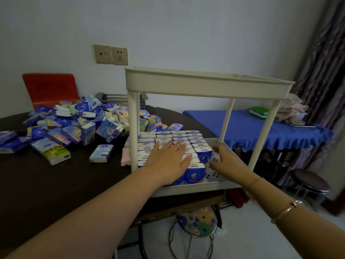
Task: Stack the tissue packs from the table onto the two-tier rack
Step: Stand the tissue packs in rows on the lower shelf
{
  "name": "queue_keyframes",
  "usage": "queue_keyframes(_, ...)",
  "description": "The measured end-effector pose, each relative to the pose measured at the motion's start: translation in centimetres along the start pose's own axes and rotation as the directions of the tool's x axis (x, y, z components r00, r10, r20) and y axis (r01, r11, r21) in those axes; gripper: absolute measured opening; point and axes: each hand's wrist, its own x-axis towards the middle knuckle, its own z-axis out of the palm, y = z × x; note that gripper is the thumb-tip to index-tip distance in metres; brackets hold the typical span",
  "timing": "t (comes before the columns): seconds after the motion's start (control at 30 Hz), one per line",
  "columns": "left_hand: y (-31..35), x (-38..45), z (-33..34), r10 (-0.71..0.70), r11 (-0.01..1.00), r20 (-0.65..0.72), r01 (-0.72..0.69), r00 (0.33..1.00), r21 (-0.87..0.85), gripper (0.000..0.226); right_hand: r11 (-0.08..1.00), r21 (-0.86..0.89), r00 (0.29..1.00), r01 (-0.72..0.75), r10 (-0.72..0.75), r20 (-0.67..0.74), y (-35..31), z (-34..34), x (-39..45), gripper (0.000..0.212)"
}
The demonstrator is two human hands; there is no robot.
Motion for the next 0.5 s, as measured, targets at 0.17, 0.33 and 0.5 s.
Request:
queue_keyframes(0.17,0.8,-1.2,-1.5,0.037,0.999,-0.099,-0.037,0.994,0.006,0.055,0.983,-0.136,0.985,0.119,-0.134,-0.106,-2.1,-2.6,-4.0,0.047)
queue_keyframes(0.33,1.1,-5.8,-3.7,0.105,0.994,-0.158,-0.110,0.982,-0.024,0.048,0.956,-0.164,0.953,0.243,-0.267,-0.145,-5.5,-3.5,-7.4,0.033)
queue_keyframes(0.5,-1.8,-12.7,-4.8,0.102,0.982,-0.273,-0.141,0.957,-0.128,0.041,0.920,-0.131,0.913,0.369,-0.386,-0.134,-11.0,-1.4,-9.3,0.029)
